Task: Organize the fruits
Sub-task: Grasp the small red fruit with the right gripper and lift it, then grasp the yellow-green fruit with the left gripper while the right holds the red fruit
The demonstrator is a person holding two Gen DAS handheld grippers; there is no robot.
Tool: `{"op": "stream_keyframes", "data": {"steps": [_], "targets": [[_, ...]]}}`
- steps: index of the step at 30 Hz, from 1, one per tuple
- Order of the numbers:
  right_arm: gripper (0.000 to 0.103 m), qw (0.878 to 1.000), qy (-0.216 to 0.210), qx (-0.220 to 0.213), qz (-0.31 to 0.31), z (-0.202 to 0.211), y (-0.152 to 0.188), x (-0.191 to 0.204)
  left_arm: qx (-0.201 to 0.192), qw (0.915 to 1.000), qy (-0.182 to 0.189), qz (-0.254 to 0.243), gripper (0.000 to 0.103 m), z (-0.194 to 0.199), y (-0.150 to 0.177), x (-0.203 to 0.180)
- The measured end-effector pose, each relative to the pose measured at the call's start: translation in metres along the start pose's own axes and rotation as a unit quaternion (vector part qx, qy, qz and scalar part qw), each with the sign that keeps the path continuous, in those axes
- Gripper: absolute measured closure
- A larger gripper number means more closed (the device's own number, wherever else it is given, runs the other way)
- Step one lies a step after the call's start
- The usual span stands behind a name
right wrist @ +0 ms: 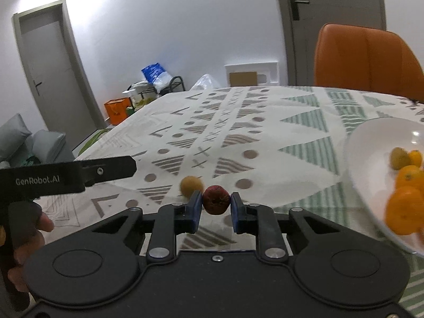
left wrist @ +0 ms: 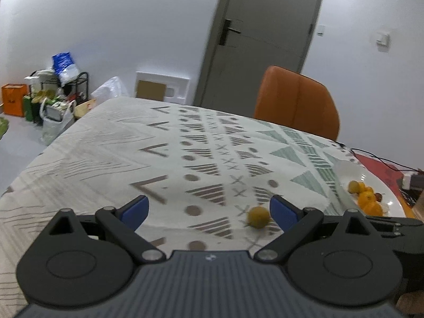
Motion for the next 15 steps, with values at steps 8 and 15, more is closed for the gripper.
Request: {"op": "stream_keyframes", "data": {"steps": [8, 15], "targets": [[0.082, 1.000, 0.017, -0.014, -0.010, 0.015, -0.005, -0.021, -0.009, 0.9996, 0.022, -0.014, 0.006, -0.006, -0.001, -0.023], [0.082, 0.999, 0.032, -0.026, -0.018, 0.024, -0.010, -0.036, -0.002, 0.9994, 0.030, -0.016, 0.008, -0.015, 0.003, -0.035]]}}
Point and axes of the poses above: each gripper's, at about its wrist camera, not at the fingertips, and z roughly against the way its jaws point, x to its left, y to its underside, the point moved 5 cm from there along -z, roughly the way its jaws point, and after that the axes turned 14 degrees about -x, right-handed, at the moved point
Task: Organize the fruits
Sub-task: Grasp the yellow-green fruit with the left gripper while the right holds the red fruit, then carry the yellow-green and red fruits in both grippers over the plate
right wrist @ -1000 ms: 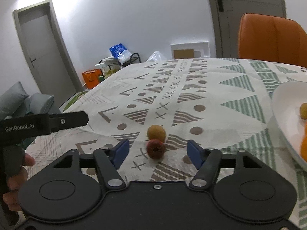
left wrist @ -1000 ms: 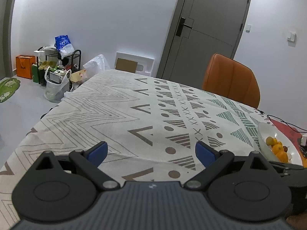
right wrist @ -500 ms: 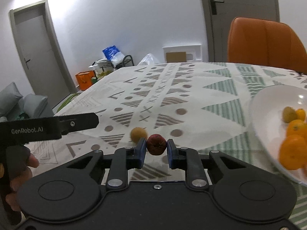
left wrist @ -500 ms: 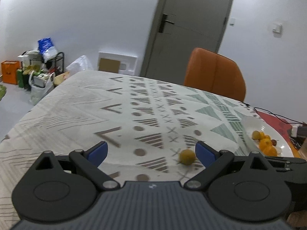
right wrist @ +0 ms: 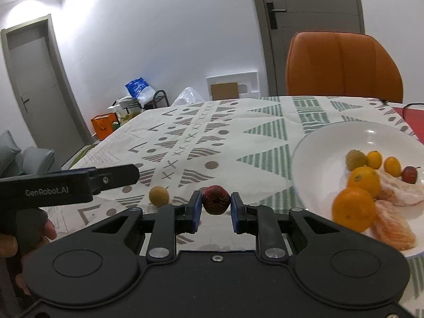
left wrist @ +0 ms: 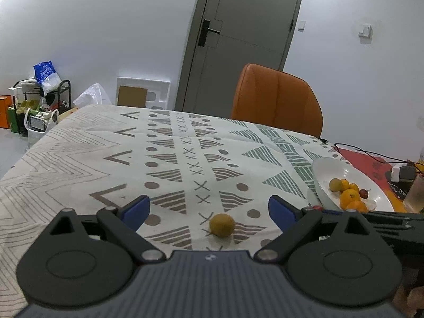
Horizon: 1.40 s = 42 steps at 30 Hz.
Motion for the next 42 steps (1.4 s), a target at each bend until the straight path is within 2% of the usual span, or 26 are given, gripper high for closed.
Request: {"op": "stream_keyframes", "data": {"steps": [6, 10, 12, 14, 16, 22, 32, 42], "targets": [[0.082, 1.000, 0.016, -0.007, -0.007, 0.010, -0.003, -0.015, 0.006, 0.9999, 0.009, -0.002, 0.011, -0.008, 0.005, -0.010], [0.082, 1.000, 0.025, -0.014, -0.012, 0.017, -0.006, -0.025, 0.020, 0.9997, 0.006, -0.012, 0.020, -0.016, 0.012, -0.016], [0.082, 0.999, 0.030, -0.018, -0.017, 0.020, -0.007, -0.030, 0.035, 0.9993, 0.000, -0.017, 0.031, -0.023, 0.018, -0.017], [0.082, 0.999, 0.034, -0.023, -0.019, 0.024, -0.009, -0.034, 0.054, 0.9985, 0.001, -0.011, 0.058, -0.030, 0.025, -0.016], [0.082, 0.999, 0.040, -0.029, -0.023, 0.029, -0.011, -0.041, 0.065, 0.9977, -0.003, -0.021, 0.078, -0.035, 0.031, -0.018], [0.082, 0.997, 0.060, -0.037, -0.036, 0.041, -0.010, -0.063, 0.038, 0.9989, 0.006, -0.028, 0.078, -0.027, 0.024, -0.029], [0.082, 0.995, 0.071, -0.050, -0.046, 0.055, -0.011, -0.079, 0.022, 0.9986, 0.031, -0.036, 0.078, -0.018, 0.014, -0.053], [0.082, 0.990, 0.109, -0.067, -0.060, 0.072, -0.013, -0.108, 0.010, 0.9974, 0.054, -0.047, 0.078, -0.016, 0.006, -0.080]]}}
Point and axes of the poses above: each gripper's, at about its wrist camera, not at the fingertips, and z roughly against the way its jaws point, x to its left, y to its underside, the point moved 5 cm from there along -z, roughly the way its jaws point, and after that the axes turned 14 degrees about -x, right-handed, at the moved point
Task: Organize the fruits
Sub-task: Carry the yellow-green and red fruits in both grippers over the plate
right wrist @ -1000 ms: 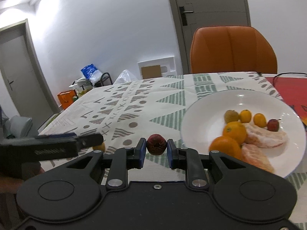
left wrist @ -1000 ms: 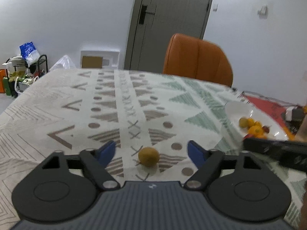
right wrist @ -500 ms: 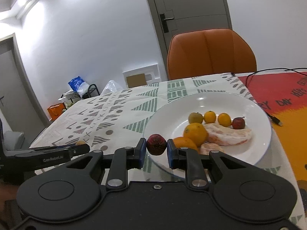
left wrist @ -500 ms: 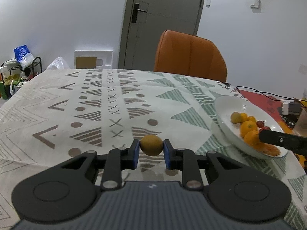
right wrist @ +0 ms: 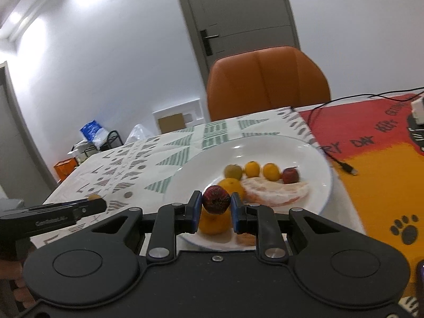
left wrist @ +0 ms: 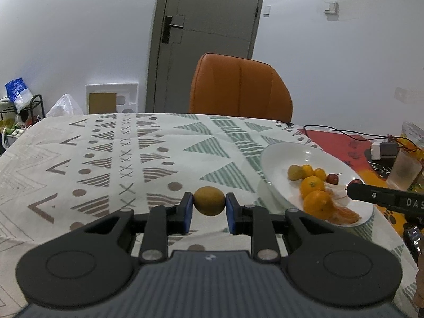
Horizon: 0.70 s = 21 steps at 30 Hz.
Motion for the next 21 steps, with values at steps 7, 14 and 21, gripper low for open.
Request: {"op": "stream_keyframes", "data": {"steps": [7, 14, 21], "targets": [[0.074, 0.999, 0.039, -0.018, -0.003, 0.005, -0.004, -0.021, -0.003, 0.9999, 0.013, -0.007, 0.078, -0.004, -0.003, -0.016], [0.062, 0.999, 0.038, -0.014, 0.003, 0.011, 0.000, -0.025, -0.007, 0.9993, 0.033, -0.014, 0.078, -0.009, -0.007, -0.036], [0.060, 0.999, 0.029, -0.014, -0.005, 0.015, 0.002, -0.025, -0.008, 0.9985, 0.048, -0.026, 0.078, -0.015, -0.011, -0.052]]}}
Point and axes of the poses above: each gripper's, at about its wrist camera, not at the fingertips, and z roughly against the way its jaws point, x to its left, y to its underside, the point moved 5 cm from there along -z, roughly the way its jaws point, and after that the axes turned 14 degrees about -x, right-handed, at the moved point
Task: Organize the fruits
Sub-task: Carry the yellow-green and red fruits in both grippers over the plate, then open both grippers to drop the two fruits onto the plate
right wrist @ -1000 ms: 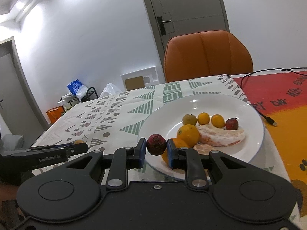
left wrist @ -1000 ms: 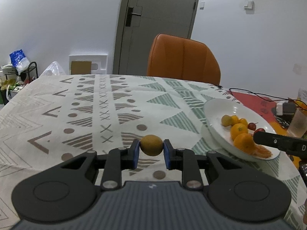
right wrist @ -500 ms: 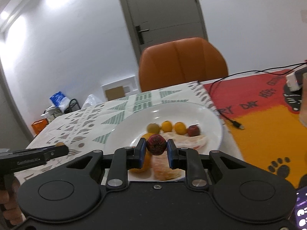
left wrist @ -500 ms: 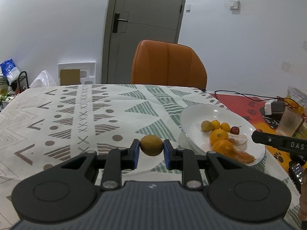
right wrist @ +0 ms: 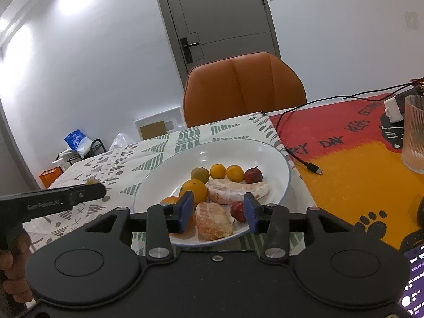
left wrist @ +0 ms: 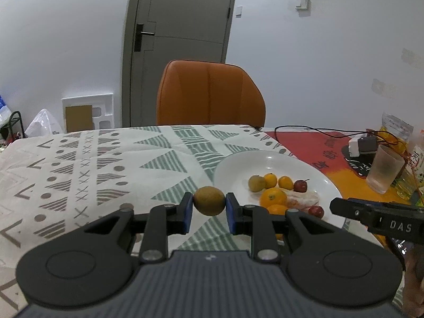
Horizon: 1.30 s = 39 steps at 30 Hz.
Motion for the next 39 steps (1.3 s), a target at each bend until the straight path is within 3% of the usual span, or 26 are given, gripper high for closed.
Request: {"op": "stream_keyframes", "data": {"steps": [18, 21, 26, 29, 33, 39], "targets": [[0.058, 1.000, 0.003, -0.010, -0.014, 0.015, -0.005, -0.014, -0.014, 0.9996, 0.016, -0.017, 0.075, -0.015, -0.019, -0.032], [0.058, 1.000, 0.002, -0.008, -0.015, 0.014, -0.004, -0.013, -0.009, 0.9998, 0.012, -0.016, 0.066, -0.013, -0.018, -0.028], [0.054, 1.000, -0.006, -0.005, -0.015, 0.011, 0.000, -0.005, -0.009, 0.9999, -0.005, -0.013, 0.034, -0.004, -0.017, -0.014], [0.048, 1.000, -0.012, -0.003, -0.012, 0.009, 0.001, 0.002, -0.011, 0.9997, -0.014, -0.015, 0.023, 0.002, -0.018, -0.006], [0.043, 1.000, -0.023, -0.001, -0.011, 0.006, 0.001, 0.013, -0.006, 0.9995, -0.026, -0.016, 0.018, 0.009, -0.017, 0.005], [0.024, 0.999, -0.033, -0.002, -0.004, 0.004, 0.000, 0.029, -0.001, 0.9989, -0.047, -0.009, 0.013, 0.020, -0.016, 0.021]]}}
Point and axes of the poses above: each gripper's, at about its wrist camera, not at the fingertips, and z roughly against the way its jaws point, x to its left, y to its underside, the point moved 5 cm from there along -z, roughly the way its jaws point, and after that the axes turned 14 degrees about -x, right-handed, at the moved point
